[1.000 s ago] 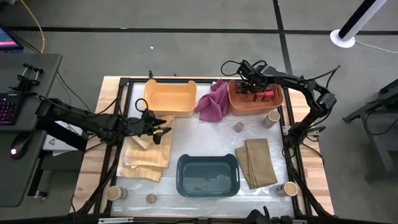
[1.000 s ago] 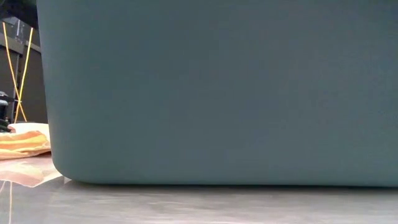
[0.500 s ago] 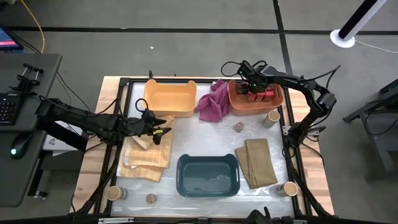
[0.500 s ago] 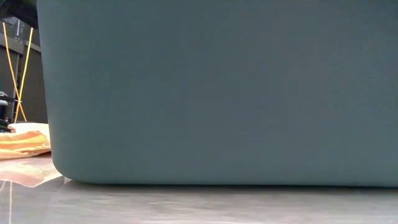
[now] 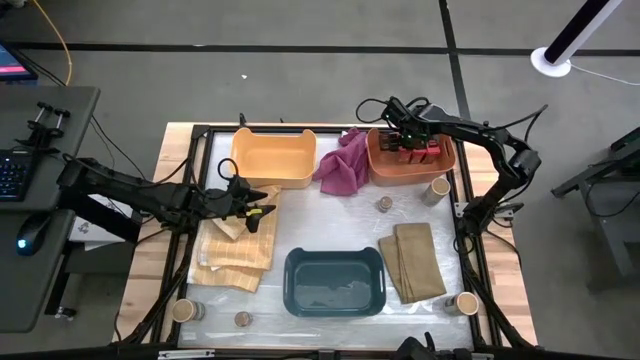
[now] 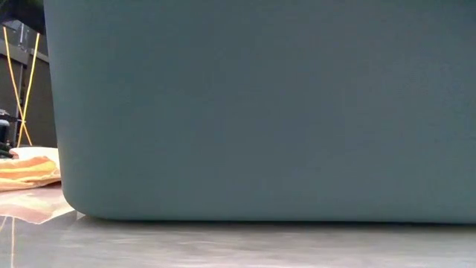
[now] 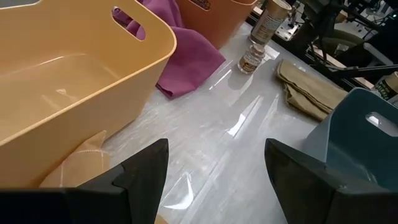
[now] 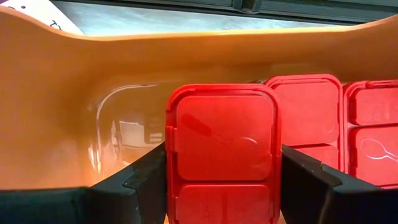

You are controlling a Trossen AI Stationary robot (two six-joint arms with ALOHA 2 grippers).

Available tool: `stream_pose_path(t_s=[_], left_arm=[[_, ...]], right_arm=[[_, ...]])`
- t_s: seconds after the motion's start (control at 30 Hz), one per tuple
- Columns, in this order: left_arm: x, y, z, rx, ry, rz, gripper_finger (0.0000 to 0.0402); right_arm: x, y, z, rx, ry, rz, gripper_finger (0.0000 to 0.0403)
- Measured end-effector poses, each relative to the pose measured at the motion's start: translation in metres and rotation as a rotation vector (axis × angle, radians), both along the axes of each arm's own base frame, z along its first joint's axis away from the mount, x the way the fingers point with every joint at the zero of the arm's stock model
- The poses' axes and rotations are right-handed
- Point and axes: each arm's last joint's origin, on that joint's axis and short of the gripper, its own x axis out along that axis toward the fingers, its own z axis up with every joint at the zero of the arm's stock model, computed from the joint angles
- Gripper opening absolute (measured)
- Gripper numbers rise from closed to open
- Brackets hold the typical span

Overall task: Sort spices by type
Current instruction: Put the red seasoning can into the orange bin, then put the top right brown seasoning bottle into the yellow bin

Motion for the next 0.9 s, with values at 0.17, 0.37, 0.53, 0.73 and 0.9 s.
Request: stream_pose_path(t_s=[0.17, 0.37, 0.53, 0.73, 0.9], left_arm=[[0.0, 0.0, 0.0, 0.0, 0.0, 0.0, 0.0249], [0.0, 0.0, 0.0, 0.0, 0.0, 0.0, 0.0249], [0.0, 0.0, 0.0, 0.0, 0.0, 0.0, 0.0249], [0.0, 0.0, 0.0, 0.0, 0.0, 0.0, 0.0249], [0.0, 0.0, 0.0, 0.0, 0.0, 0.0, 0.0249]], right_arm=[[0.0, 0.0, 0.0, 0.001, 0.001, 0.0, 0.0243], [0.0, 0.0, 0.0, 0.002, 0.003, 0.0, 0.028], [-0.001, 0.001, 0.0, 0.008, 0.012, 0.013, 0.0303], [-0.001, 0.001, 0.001, 0.008, 0.013, 0.035, 0.0305], [-0.002, 0.003, 0.014, -0.043, -0.036, 0.085, 0.0305]])
